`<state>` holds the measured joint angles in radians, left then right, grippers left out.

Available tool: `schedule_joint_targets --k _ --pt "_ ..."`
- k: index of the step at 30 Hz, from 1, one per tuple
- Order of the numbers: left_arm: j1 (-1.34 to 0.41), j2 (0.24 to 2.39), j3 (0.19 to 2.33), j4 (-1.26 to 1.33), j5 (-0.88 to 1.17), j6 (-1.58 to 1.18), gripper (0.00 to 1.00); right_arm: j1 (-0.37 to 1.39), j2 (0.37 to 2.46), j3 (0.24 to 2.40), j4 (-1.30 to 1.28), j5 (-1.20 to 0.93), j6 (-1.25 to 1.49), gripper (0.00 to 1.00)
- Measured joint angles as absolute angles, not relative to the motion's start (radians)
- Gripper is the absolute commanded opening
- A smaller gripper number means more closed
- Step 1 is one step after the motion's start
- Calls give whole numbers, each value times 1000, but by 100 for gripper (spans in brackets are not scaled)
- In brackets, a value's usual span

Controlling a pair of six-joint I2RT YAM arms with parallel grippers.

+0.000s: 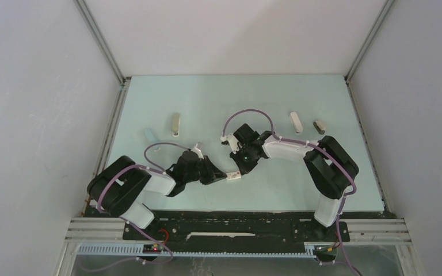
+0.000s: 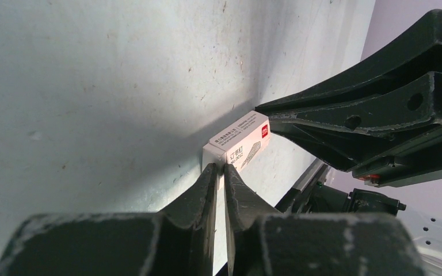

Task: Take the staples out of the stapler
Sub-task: Close the staple box at the center of the board.

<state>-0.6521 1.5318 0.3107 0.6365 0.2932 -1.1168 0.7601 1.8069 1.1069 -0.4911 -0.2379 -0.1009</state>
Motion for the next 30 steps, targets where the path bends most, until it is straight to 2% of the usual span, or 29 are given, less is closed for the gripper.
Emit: schedule_joint_targets --k 16,21,25,30 --pt "-653 1487 311 622 273 -1114 24 756 1807 1108 -494 -241 -101 18" --pt "-654 1468 311 588 258 -1108 20 756 1807 1108 -494 -242 -101 18" --pt "-655 1455 311 557 239 -1102 7 756 1807 1108 -494 -242 -101 18" --pt "-655 1452 311 506 224 -1096 3 756 1808 1108 -494 -242 -101 18"
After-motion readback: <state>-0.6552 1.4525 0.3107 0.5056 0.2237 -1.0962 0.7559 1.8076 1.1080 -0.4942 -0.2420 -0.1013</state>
